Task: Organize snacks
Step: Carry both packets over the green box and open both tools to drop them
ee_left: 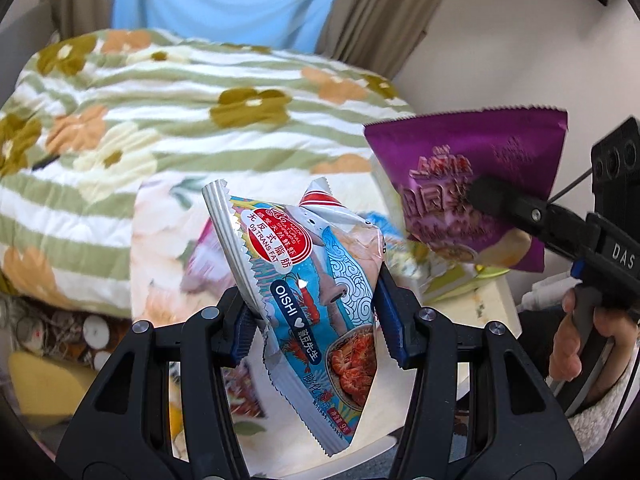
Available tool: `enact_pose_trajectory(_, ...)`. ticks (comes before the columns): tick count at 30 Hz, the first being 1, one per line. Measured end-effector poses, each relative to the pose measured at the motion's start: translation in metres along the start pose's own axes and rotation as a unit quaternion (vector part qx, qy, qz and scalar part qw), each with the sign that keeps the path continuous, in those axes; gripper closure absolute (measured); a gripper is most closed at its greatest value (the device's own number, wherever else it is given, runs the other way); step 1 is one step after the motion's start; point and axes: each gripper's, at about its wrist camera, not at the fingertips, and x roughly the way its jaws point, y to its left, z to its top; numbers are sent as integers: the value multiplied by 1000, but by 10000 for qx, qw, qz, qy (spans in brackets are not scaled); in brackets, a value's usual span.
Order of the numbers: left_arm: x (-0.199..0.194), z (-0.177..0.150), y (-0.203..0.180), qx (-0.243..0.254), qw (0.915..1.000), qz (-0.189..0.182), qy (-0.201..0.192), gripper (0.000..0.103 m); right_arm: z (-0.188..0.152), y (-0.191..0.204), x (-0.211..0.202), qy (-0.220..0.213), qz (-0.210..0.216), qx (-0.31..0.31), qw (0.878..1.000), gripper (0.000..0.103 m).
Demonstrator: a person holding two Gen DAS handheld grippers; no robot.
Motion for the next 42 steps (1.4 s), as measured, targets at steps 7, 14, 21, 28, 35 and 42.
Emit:
enact_pose_trajectory(7, 20, 29, -69, 412, 9988, -235, -138, 54, 12, -46, -54, -466, -339, 312, 9979, 48)
enact_pose_trajectory(14, 69, 52, -154, 536, 9977, -401, -61, 54, 28, -123, -99, -591, -569, 508, 9953, 48)
enact_pose_trajectory(21, 142, 74, -230, 613, 9969, -471, 162, 54, 47, -202, -126, -529, -661, 568, 9948, 48)
enact_pose_trajectory(28, 201, 82, -267, 454, 9971, -447, 423, 54, 63, -254, -134, -274, -665, 511, 9961, 48)
enact_pose_trajectory(35, 217, 77, -271, 439, 9977, 111, 504, 1, 72, -283, -131, -135, -523, 518, 9972, 48)
enact_pose_trajectory(42, 207, 66, -260, 441, 9967, 347, 578, 1, 73, -294, -116, 0, -381, 627, 9973, 48)
